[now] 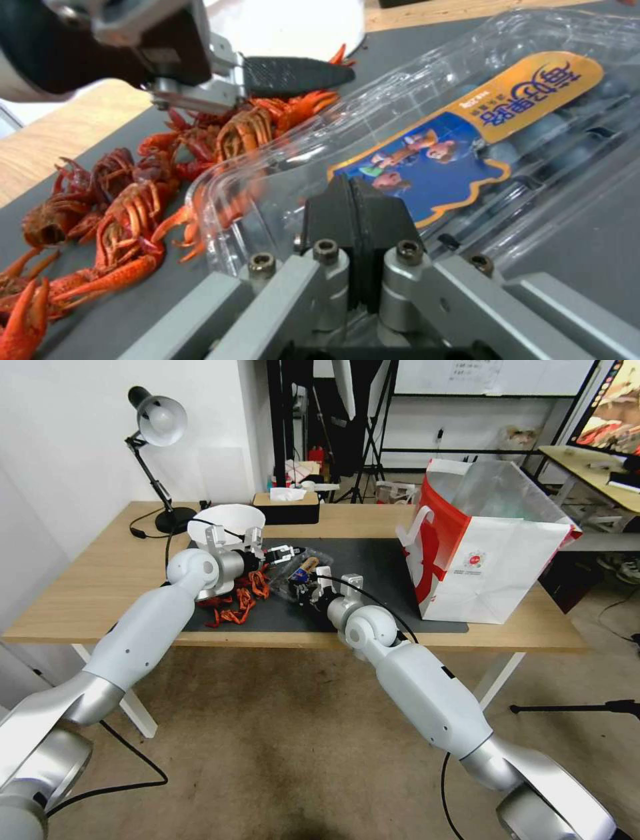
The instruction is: Close the takeout container lid, then place the container into the takeout bag.
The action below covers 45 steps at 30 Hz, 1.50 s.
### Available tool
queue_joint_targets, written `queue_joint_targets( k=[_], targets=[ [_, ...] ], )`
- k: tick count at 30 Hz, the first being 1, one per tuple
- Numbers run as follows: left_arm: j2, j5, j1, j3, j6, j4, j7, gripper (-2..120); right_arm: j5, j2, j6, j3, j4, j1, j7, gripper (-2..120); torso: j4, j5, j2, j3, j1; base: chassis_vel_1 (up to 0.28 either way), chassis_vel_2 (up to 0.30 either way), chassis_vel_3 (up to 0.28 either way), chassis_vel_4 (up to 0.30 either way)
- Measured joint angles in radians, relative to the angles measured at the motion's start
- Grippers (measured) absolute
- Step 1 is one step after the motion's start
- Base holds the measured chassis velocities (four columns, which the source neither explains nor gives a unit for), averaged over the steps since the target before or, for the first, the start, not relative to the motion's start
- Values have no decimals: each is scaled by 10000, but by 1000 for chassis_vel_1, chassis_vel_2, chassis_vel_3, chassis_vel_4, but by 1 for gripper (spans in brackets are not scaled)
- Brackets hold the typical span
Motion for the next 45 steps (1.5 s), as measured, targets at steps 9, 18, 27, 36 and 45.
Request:
queue_joint_targets(
  k=[9,18,27,36,45],
  targets=[
    [-63,21,-117,-79,551,145,-133,100,-8,65,-3,-93,-31,46,-23,0,1,0,0,0,0,0,0,0,0],
    [-253,80,-278,-151,891,322,-124,100,-5,59,-11,-174,-48,93,-38,0,0,0,0,0,0,0,0,0,0],
    [-256,222,-290,12,900,350,-27,100,16,71,-11,-208,-52,96,-47,0,2,1,0,0,0,0,0,0,0],
    [-195,318,-312,223,888,373,45,93,50,60,-13,-235,-39,122,-44,0,2,1,0,0,0,0,0,0,0],
    [-100,377,-338,362,870,363,62,60,51,59,-13,-239,-23,90,-41,0,3,1,0,0,0,0,0,0,0]
  ],
)
